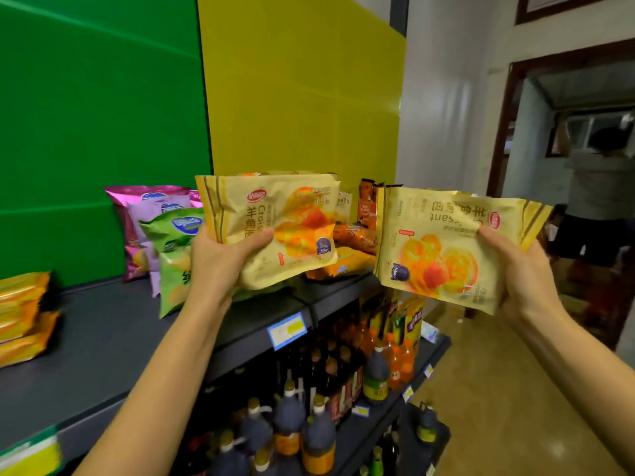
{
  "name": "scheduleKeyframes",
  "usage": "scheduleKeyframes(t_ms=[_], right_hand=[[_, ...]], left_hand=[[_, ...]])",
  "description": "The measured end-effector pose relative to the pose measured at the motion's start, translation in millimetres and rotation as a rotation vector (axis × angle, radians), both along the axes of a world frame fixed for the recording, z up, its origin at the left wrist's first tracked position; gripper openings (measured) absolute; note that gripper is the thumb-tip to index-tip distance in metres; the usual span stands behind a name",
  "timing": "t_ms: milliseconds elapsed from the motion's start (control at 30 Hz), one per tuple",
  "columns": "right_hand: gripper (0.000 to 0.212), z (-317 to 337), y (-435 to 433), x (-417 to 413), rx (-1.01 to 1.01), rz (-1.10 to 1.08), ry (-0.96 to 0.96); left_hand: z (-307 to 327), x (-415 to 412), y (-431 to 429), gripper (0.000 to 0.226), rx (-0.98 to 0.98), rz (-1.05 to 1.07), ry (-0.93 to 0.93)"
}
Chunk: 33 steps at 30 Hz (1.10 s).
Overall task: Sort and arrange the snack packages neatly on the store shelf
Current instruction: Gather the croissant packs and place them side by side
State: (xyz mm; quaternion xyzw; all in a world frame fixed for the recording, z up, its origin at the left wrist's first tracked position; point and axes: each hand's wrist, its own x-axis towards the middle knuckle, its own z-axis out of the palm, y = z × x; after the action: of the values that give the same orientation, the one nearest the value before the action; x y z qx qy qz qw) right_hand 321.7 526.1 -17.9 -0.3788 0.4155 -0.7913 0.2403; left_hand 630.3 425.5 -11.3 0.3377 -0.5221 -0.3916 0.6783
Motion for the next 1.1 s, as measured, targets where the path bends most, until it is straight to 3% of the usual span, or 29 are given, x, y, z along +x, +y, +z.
scheduleKeyframes(t_ms=[167, 333, 467, 533, 667, 900, 1033, 1100], right_hand=[[0.041, 24.7, -65.4, -46.6, -0.042, 0.028, 0.123], [0.073, 38.2, -125.7, -79.1, -0.075, 0.093, 0.165], [0.083, 46.3, -179.9, -106.6, -0.11, 0.164, 0.168], [0.076, 46.4, -212.6, -123.7, -0.125, 0.196, 0.16], [0.041, 47.7, -279.7, -156.0, -0.132, 0.256, 0.211], [0.039, 55.6, -375.7, -184.9, -0.113, 0.389, 0.401], [0.094, 55.6, -415.2, -187.1, -0.047, 0.415, 0.543], [0.101, 51.2, -437.3, -188.9, -0.024, 0.443, 0.571]], left_hand=[[19.2, -51.5, -52.6, 0.067, -0.031, 0.043, -0.04], [29.0, -89.9, -90.1, 0.068, -0.058, 0.134, -0.075], [32.6, -109.1, -121.1, 0.079, -0.061, 0.245, -0.104], [32.4, -118.8, -134.4, 0.074, -0.057, 0.322, -0.148], [29.8, -137.9, -159.0, 0.071, -0.033, 0.465, -0.239], [26.2, -165.2, -193.8, 0.063, 0.111, 0.65, -0.28], [22.4, -176.6, -206.9, 0.066, 0.185, 0.755, -0.286], [19.9, -180.2, -212.0, 0.064, 0.201, 0.821, -0.314]])
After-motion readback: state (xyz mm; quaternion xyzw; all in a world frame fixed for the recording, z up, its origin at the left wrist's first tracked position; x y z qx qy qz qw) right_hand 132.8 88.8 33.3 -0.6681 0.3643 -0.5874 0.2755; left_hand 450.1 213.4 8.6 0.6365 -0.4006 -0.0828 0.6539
